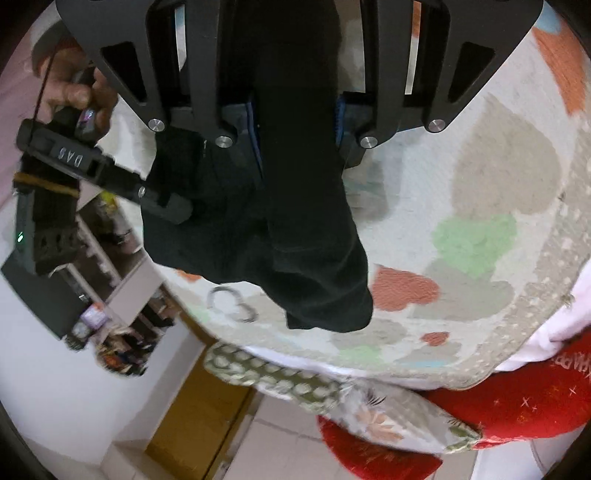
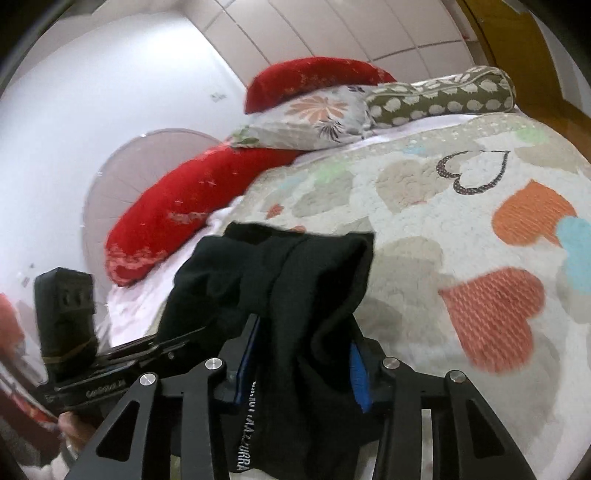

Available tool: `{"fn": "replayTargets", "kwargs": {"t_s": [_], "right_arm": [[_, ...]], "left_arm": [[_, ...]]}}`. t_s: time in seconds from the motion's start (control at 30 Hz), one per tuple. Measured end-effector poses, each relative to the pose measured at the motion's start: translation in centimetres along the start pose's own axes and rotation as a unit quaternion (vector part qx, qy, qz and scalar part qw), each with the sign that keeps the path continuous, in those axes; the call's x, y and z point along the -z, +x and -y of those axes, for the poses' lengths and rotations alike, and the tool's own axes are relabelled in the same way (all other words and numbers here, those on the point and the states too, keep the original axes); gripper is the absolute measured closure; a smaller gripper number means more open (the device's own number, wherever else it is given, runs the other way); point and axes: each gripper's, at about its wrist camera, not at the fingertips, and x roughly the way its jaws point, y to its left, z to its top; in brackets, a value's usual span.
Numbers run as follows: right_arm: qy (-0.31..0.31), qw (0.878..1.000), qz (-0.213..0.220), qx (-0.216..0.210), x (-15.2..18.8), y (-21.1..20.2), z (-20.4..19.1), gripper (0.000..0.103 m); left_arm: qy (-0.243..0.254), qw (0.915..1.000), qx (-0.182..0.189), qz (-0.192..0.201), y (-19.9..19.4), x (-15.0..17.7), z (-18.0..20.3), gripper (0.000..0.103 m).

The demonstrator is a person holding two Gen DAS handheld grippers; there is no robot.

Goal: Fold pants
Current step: 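Press the folded pants flat and release with both grippers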

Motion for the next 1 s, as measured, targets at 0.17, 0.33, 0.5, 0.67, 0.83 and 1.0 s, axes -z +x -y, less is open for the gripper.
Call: {"fn": "replayTargets", "kwargs": {"t_s": [0.17, 0.33, 0.5, 0.67, 0.83, 1.0], "right_arm": [[0.001, 0.995, -0.058, 0.076, -0.3, 4.0, 1.0, 0.05], [-0.018, 0.996, -0.026, 0.088, 0.3, 0.4, -0.2, 0.049], [-0.056, 0.992, 0.017, 0.108, 0.9, -2.4, -2.8, 0.038], [-0.062, 0.991, 0.052, 0.102, 1.7, -4.1, -4.7, 0.036], [-0.084, 0.988, 0.06, 0.112, 2.1, -4.8, -6.4, 0.033], [-0.088, 0.988, 0.064, 0.111, 2.6, -5.6, -7.3, 0.032]], "left_arm": [[-0.027, 0.9984, -0.041, -0.027, 2.9, 0.8, -2.7, 0.056], [-0.016, 0.9966, -0.081, 0.0, 1.5, 1.3, -1.5, 0.053], [0.013, 0.9905, -0.134, 0.029, -0.5, 2.1, 0.4, 0.053], [0.029, 0.9853, -0.155, 0.067, -3.0, 2.8, 2.2, 0.053], [0.049, 0.9792, -0.181, 0.078, -4.4, 3.7, 3.4, 0.053], [0.043, 0.9765, -0.191, 0.09, -5.7, 4.4, 3.5, 0.053]]}}
